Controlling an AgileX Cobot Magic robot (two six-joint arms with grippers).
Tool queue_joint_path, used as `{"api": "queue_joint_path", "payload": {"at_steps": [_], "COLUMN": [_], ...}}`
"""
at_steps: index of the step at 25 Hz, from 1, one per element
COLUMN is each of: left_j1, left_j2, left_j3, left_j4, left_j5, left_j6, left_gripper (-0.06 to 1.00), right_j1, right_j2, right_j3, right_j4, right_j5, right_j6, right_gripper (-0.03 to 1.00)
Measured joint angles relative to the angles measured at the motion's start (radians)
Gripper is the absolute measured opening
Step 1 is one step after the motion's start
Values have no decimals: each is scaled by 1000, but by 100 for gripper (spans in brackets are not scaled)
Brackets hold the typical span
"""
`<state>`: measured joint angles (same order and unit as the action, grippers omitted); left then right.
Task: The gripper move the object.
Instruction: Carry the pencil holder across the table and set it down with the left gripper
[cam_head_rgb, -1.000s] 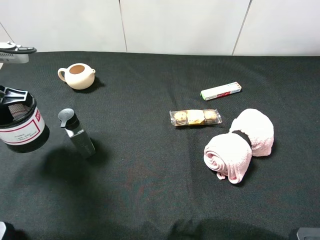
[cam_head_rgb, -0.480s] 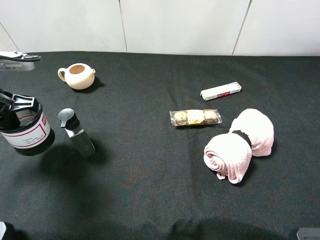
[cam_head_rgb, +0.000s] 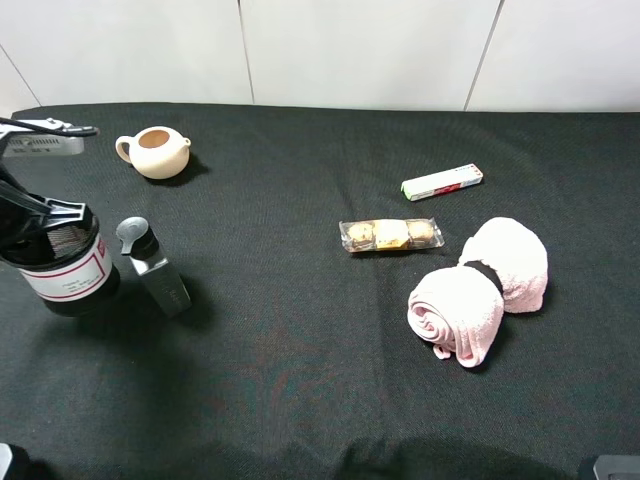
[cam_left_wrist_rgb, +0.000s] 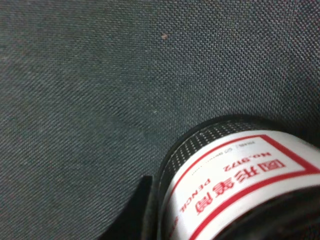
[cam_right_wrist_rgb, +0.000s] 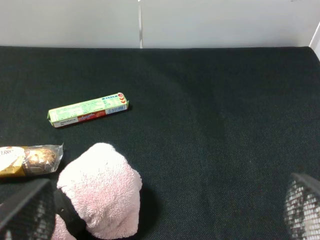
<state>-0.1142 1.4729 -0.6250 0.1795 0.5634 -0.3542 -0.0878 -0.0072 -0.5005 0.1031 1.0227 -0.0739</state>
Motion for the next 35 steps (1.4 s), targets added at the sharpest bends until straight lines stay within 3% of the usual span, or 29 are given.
{"api": "queue_joint_path", "payload": {"at_steps": [17, 35], "left_j1": [1, 1], "left_j2": [103, 105], "left_j3": [12, 12], "left_j4": [-10, -10], "left_j5": [-93, -83], "left_j6": [-1, 0], "left_gripper": [17, 17], "right_j1": [0, 0], "right_j2": [0, 0], "right_j3": [0, 0], "right_j4": [0, 0], "right_j5": [0, 0], "right_j6": [0, 0], "right_gripper": [69, 69]}}
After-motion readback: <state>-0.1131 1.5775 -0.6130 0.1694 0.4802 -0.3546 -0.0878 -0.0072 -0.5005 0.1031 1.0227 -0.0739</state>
